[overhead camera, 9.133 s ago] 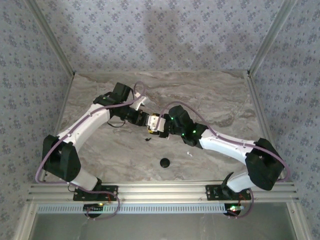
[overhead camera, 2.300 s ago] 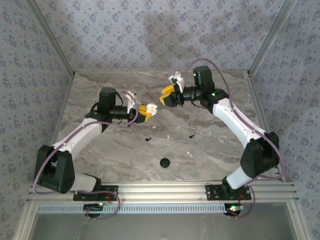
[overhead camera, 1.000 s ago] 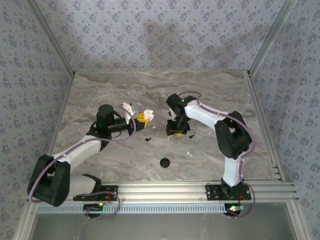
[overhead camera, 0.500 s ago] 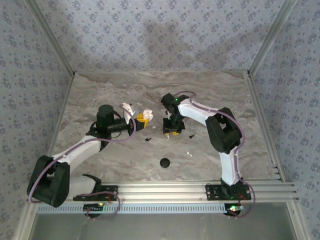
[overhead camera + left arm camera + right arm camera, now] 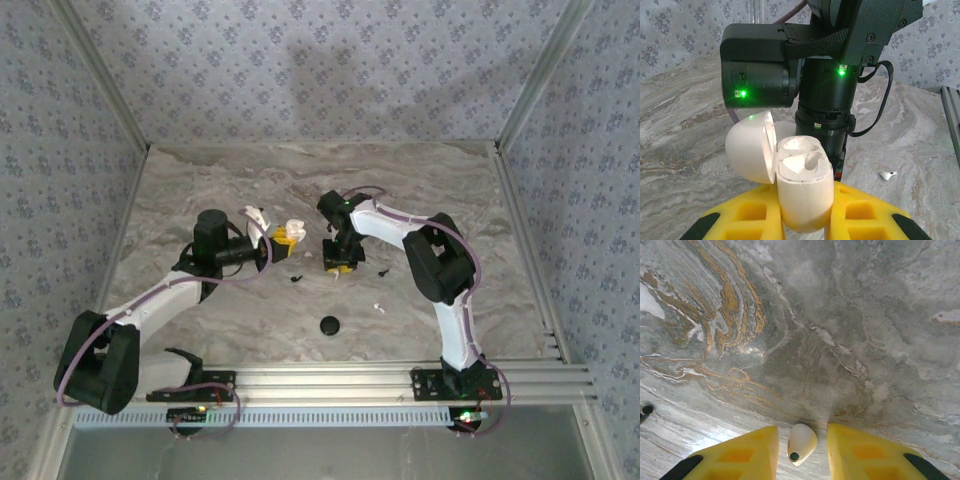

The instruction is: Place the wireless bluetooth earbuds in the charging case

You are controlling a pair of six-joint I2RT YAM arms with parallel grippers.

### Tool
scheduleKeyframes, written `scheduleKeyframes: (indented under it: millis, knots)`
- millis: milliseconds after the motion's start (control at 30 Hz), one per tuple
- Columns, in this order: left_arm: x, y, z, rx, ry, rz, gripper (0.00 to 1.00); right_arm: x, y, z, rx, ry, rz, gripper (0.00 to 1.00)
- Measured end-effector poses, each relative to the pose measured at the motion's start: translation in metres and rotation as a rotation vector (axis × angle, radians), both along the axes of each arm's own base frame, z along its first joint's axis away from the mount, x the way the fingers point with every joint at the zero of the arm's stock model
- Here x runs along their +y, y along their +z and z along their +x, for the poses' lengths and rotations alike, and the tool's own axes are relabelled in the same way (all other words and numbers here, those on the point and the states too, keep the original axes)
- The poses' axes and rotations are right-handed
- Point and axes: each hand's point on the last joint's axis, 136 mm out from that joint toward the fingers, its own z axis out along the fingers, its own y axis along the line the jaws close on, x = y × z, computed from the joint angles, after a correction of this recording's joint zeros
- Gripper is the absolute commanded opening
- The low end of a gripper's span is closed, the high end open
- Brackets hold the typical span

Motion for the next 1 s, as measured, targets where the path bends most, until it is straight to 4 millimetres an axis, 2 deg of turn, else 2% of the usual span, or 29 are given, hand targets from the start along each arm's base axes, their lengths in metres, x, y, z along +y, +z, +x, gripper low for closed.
scheduleKeyframes:
  millis: [233,633,833,1000]
  knots:
    - [0.000,0.000,0.000,0.001,0.003,0.002,0.20,-0.001,-0.001,0.000,-0.004,-0.005,-0.010,0.32]
    - [0.002,-0.003,0.002,0.007,0.018,0.009,0.20,-0.004,-0.002,0.000,-0.026,0.000,-0.045,0.23]
    - [0.002,-0.006,0.002,0.022,0.020,0.017,0.19,-0.005,-0.001,0.000,-0.082,-0.016,-0.023,0.21]
    - [-0.003,-0.015,0.001,0.040,0.003,0.031,0.19,-0.015,0.006,-0.003,-0.173,-0.038,0.005,0.20]
